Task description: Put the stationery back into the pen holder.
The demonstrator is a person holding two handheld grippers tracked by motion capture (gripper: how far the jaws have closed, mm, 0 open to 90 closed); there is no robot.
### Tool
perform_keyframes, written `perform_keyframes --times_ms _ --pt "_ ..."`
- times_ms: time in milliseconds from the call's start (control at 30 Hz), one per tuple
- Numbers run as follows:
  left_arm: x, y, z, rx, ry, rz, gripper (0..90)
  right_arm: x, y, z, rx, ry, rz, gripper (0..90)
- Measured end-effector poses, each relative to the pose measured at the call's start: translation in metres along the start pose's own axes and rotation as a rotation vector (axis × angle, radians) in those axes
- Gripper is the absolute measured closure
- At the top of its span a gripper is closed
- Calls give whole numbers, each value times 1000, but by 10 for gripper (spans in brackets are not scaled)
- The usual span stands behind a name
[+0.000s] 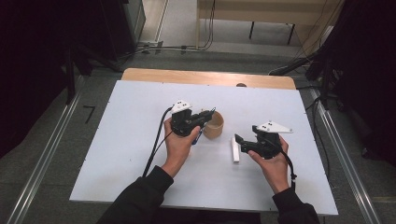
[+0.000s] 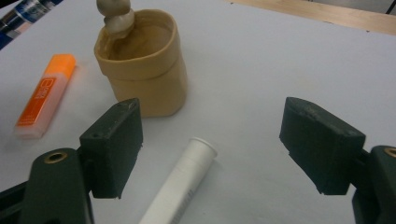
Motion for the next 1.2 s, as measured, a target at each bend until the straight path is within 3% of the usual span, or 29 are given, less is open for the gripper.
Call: perform_keyframes --times_ms 600,867,1200 --pt "8 25 -2 -19 26 -3 815 -24 5 13 13 -22 64 246" --pt "11 31 -2 -18 29 -11 815 -37 6 18 3 34 167 288" --pt "17 37 -5 -29 42 -23 814 -47 9 21 -5 65 238 319"
Point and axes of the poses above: each handheld gripper's, and its own axes: y roughly forward along the jaws, z roughly out of its top, x roughly to its right, the point moved 5 cm from there along y, roughly forward along the jaws, and after that the axes turned 15 degrees about -z, right-handed, at the moved point
